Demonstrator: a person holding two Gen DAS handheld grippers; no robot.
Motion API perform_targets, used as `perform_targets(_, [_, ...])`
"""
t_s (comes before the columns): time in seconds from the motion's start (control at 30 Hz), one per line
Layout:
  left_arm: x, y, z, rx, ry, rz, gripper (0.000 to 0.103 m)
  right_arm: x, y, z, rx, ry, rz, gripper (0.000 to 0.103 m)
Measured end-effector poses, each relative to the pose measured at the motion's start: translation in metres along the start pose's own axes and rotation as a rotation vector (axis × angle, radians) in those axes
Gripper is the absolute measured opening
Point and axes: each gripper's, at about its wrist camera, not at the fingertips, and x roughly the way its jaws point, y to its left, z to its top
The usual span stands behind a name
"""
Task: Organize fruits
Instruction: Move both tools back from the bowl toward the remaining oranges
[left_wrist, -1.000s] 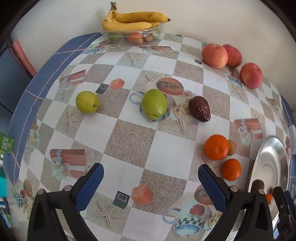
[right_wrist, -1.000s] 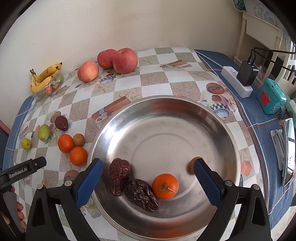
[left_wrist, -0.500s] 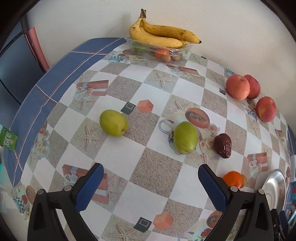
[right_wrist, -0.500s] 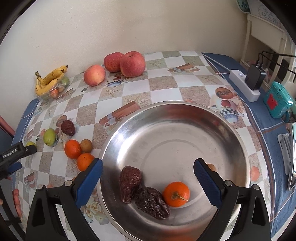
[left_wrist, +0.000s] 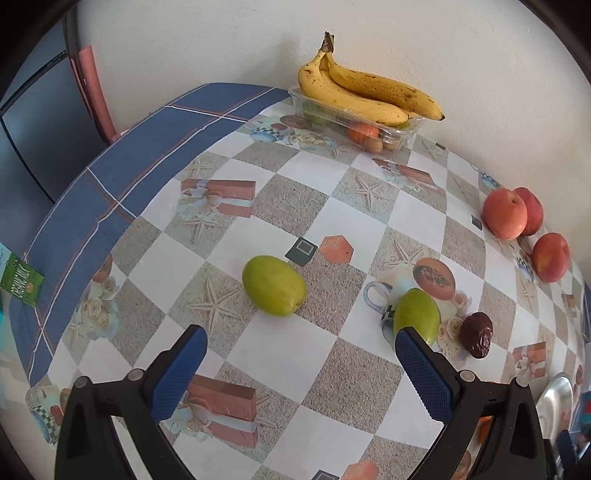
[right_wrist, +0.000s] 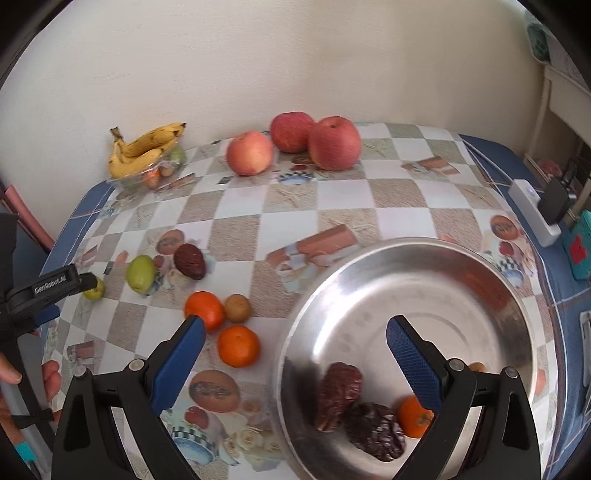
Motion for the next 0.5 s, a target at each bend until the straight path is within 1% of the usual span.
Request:
perform_targets(0.1, [0.003, -0.004, 0.0, 0.017, 0.017, -0.024, 0.103, 0.007, 0.012, -0.003, -0.037, 0.022, -0.002, 0.098])
perform_targets(0.13, [0.003, -0.006, 0.0, 0.022, 0.027, -0.048, 0.103, 0.009, 0.014, -0.004, -0.046, 0.03, -0.002, 0.098])
perform_targets(0.2, [0.006, -0.009, -0.001, 0.02, 0.051, -0.139, 0.103, 0.014, 0.021, -0.005, -0.061, 0.044, 0.003, 0.098])
perform_targets(0.27, [0.008, -0.012, -0.001, 0.022, 0.068, -0.188, 0.103, 0.018, 0.026, -0.004, -0.072, 0.049, 0.01, 0.098])
perform_targets(0.33, [0.01, -0.018, -0.001, 0.042, 0.075, -0.193, 0.103, 0.02, 0.032, -0.002, -0.081, 0.05, 0.016, 0.098])
perform_targets(0.5, [0.009, -0.029, 0.001, 0.062, 0.076, -0.24, 0.103, 0.027, 0.044, 0.001, -0.102, 0.055, 0.034, 0.097])
